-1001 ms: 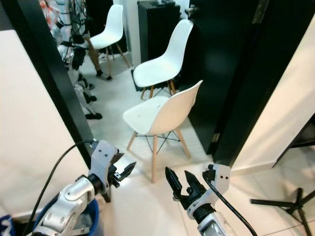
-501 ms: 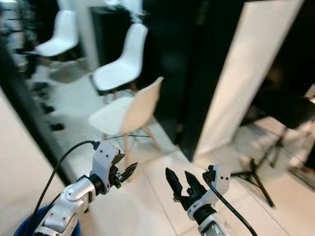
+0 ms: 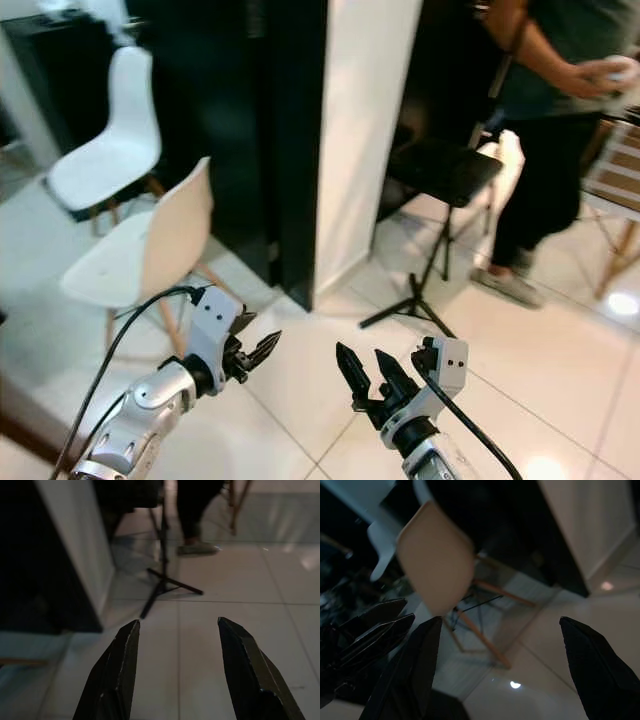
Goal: Setting the table
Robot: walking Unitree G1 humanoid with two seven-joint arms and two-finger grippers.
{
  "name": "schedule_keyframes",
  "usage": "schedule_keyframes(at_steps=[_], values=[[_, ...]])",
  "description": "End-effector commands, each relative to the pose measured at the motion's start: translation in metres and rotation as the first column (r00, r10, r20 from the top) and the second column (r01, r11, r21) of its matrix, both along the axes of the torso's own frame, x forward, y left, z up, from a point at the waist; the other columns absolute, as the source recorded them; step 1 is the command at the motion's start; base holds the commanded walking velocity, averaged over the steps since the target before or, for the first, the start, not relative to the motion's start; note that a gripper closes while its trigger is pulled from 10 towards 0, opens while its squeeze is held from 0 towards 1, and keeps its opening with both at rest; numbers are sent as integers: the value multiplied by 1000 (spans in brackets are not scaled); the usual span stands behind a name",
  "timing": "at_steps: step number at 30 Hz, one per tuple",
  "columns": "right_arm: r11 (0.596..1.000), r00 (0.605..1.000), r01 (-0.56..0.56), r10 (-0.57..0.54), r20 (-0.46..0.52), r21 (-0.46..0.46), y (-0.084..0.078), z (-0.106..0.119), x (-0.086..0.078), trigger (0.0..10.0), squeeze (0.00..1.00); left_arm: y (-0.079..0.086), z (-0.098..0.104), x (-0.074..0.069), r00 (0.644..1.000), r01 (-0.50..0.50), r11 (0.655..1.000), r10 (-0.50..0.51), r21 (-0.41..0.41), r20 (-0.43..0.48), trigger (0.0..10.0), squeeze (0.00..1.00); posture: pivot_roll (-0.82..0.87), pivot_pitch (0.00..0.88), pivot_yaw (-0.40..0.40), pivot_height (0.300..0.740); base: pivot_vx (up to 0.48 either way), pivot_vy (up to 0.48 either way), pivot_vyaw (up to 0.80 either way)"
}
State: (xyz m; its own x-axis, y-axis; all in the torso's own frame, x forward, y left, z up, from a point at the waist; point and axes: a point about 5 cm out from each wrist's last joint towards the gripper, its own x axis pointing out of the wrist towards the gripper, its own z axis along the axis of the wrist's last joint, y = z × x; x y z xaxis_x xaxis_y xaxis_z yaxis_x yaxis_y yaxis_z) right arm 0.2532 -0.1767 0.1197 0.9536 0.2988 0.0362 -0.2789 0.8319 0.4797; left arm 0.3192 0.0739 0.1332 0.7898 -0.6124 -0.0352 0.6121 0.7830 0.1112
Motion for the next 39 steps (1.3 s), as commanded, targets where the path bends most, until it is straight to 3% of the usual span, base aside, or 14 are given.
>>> schedule_keyframes(at_steps=[1, 39], values=[[1000, 1000, -7, 7, -29, -5, 1, -6, -3, 10000, 0, 3, -8, -1, 999, -5, 1000, 5, 14, -34, 10000, 0, -82, 118, 128, 740, 0, 0, -800], [1000, 999, -15, 15, -49, -9, 1, -8, -4, 10000, 0, -1, -9, -3, 999, -15, 1000, 15, 4, -44, 10000, 0, -83, 124, 118, 740, 0, 0, -800]])
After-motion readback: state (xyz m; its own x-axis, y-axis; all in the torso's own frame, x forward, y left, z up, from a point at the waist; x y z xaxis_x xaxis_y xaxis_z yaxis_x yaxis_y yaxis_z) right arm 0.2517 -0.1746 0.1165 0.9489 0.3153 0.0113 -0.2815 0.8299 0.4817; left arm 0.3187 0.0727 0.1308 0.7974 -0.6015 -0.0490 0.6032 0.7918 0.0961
